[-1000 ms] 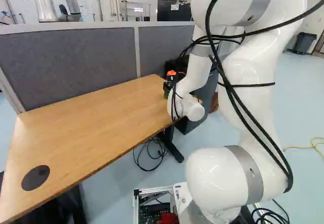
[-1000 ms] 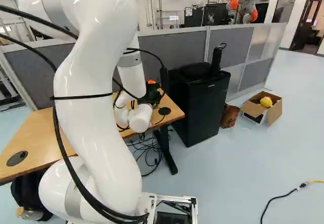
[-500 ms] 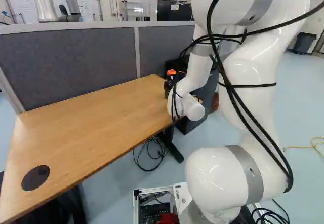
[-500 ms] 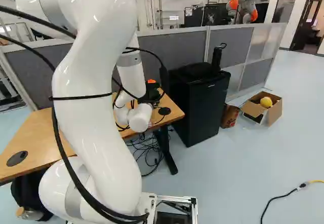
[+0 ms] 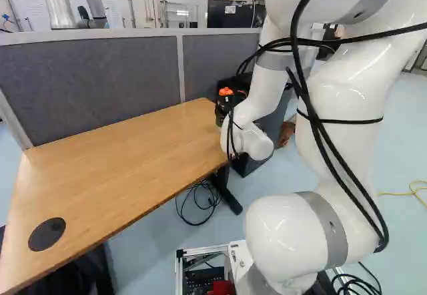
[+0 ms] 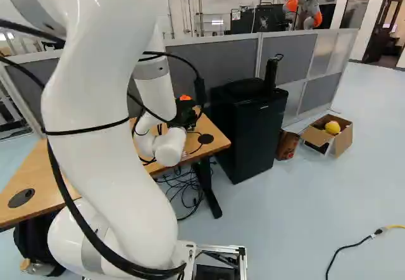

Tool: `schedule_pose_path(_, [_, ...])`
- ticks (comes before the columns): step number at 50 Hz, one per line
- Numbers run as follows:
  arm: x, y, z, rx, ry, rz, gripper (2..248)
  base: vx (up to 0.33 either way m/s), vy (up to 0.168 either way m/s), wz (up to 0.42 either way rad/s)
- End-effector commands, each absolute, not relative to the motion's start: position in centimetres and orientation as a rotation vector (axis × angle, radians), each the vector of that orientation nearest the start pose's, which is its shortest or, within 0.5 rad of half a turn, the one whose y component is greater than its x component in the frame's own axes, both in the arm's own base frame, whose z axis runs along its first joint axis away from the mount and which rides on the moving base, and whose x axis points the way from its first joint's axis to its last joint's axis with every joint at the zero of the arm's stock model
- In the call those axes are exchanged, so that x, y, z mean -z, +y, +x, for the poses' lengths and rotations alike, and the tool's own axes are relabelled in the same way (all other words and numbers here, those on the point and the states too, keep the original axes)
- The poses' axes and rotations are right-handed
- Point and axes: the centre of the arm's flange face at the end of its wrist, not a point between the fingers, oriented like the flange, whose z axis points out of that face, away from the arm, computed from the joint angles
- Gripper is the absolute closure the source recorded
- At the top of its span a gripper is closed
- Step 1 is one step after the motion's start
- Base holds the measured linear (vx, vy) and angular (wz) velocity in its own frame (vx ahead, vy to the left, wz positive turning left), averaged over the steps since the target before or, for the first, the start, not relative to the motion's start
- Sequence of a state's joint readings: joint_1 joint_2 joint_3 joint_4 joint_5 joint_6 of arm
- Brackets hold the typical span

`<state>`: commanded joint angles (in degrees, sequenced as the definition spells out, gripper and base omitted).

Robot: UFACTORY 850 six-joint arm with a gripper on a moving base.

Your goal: Pick up the green bottle from the table

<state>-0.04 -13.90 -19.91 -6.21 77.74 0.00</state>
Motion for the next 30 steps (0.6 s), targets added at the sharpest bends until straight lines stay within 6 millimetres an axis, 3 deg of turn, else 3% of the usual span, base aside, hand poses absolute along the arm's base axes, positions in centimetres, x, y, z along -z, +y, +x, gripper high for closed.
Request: schedule_pose_path(30, [-34.4, 1.5, 32.7, 2.0, -0.099, -2.363, 138, 0.0, 0.0, 0.0])
